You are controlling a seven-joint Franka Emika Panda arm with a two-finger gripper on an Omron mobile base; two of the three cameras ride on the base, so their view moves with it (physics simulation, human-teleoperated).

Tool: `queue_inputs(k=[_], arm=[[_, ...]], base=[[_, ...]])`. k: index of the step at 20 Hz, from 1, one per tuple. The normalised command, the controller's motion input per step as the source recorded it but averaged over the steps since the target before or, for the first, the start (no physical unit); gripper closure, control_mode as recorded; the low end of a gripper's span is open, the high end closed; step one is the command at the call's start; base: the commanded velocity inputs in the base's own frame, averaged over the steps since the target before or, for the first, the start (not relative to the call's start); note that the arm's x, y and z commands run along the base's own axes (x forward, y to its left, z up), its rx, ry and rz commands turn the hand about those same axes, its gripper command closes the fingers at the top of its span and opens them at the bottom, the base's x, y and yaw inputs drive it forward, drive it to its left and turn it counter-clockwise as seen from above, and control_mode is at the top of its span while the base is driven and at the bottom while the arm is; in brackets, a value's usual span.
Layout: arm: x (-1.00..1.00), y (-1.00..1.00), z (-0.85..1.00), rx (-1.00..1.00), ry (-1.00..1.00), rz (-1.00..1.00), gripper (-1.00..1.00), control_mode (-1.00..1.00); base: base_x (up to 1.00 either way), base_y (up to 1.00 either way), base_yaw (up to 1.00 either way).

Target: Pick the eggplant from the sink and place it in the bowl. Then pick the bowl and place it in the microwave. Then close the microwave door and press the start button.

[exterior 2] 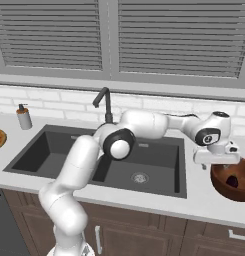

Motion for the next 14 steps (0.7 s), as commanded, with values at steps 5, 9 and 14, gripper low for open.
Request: queue_inputs(k=[5, 9, 14], arm=[[0.00, 0.00, -0.37, 0.00, 0.01, 0.03, 1.00, -1.00], [0.00, 0.00, -0.22, 0.00, 0.01, 0.03, 1.00, -1.00], [-0.07, 0.00, -0.03, 0.00, 0.05, 0.03, 1.00, -1.00]], base=[[0.00, 0.00, 0.00], [0.00, 0.00, 0.00], [0.00, 0.00, 0.00]])
